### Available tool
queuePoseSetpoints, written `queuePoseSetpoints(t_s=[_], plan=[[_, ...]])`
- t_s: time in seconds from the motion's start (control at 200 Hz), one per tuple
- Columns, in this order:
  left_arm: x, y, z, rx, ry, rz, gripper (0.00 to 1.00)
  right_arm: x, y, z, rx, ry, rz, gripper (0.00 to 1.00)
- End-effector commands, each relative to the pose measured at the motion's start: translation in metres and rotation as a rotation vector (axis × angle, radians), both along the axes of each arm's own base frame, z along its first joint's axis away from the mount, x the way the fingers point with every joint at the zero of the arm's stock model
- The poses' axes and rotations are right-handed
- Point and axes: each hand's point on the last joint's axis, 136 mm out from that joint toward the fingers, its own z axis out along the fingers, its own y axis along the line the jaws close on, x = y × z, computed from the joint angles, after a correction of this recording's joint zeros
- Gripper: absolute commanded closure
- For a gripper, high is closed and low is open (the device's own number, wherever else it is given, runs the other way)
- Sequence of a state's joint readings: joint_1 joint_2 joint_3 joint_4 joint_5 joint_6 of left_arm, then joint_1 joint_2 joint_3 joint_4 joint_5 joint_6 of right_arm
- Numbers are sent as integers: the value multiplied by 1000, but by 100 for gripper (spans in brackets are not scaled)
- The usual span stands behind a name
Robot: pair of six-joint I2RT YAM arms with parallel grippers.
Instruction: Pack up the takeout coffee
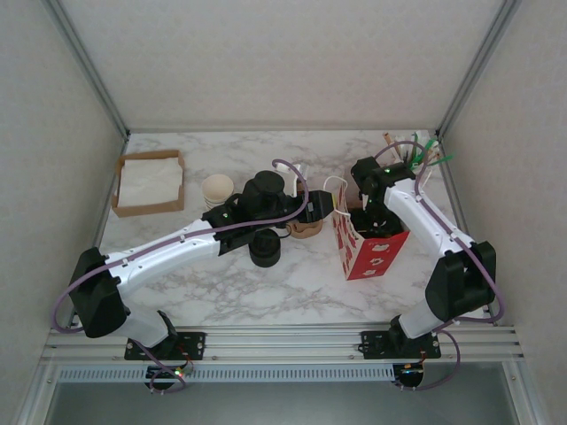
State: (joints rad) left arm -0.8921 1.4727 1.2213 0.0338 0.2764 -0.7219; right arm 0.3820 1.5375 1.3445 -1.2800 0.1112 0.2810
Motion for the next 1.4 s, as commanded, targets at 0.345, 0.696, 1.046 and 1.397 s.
queuePoseSetpoints(t_s=[0.345, 0.696, 1.046, 1.397], plan=[[4, -4, 22, -46, -35, -11, 43, -3, -7, 28, 2, -55, -25, 11], [5, -4, 21, -44, -35, -12, 43, -5, -8, 36, 7, -71, -24, 9], [5, -4, 23, -45, -35, -10, 41, -5, -8, 45, 16, -95, -27, 8], [5, -4, 25, -44, -40, -10, 37, -4, -6, 58, 36, -129, -24, 8]])
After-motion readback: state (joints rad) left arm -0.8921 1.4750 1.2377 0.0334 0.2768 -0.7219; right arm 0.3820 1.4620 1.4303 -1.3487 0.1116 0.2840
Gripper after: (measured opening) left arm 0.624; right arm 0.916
